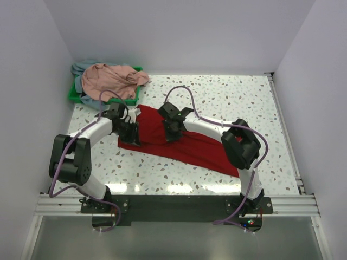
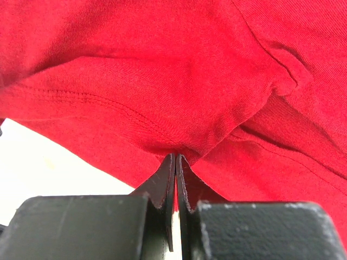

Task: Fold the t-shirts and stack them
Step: Fold the tshirt

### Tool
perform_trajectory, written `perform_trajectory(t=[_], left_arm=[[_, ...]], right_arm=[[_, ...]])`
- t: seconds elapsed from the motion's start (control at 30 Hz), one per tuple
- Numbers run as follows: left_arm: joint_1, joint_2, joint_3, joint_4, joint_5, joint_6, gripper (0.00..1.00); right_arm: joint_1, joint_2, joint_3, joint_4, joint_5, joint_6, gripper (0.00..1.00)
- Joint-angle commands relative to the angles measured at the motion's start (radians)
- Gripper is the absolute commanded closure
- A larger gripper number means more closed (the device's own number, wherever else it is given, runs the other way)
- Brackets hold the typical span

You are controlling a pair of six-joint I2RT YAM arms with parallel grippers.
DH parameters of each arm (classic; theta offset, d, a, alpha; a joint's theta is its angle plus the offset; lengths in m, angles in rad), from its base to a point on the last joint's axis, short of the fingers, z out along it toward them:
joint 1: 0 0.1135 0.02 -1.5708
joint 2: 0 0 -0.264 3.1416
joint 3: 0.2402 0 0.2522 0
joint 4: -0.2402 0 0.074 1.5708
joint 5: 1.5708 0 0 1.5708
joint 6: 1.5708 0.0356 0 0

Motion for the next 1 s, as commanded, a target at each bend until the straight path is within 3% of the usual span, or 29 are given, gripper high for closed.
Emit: perform_trajectory(t=[0.0, 0.1, 0.3, 0.53, 0.83, 0.97], left_arm=[[-0.001, -0.03, 0.021, -0.053, -0.122, -0.004, 0.73], [-0.001, -0.026, 0.05, -0.068, -0.147, -0.015, 0.6], [0.001, -0.049, 0.135, -0.064, -0.13, -0.057, 0.54], [0.007, 0.026, 0.175, 0.059, -0.096, -0.128, 0.54], [0.007, 0.096, 0.084, 0.385, 0.077, -0.333, 0.55], [0.01, 0.151, 0.076, 0.381, 0.062, -0.331, 0.55]], right_arm=[[0.007, -0.055, -0.011, -0.014, 0.002, 0.015, 1.0], [0.007, -0.058, -0.017, -0.012, -0.001, 0.017, 1.0], [0.007, -0.066, -0.026, -0.02, 0.002, 0.014, 1.0], [0.007, -0.081, -0.041, -0.02, -0.004, 0.017, 1.0], [0.005, -0.097, -0.068, -0.026, 0.005, 0.017, 1.0], [0.005, -0.097, -0.064, -0.027, 0.0, 0.018, 1.0]])
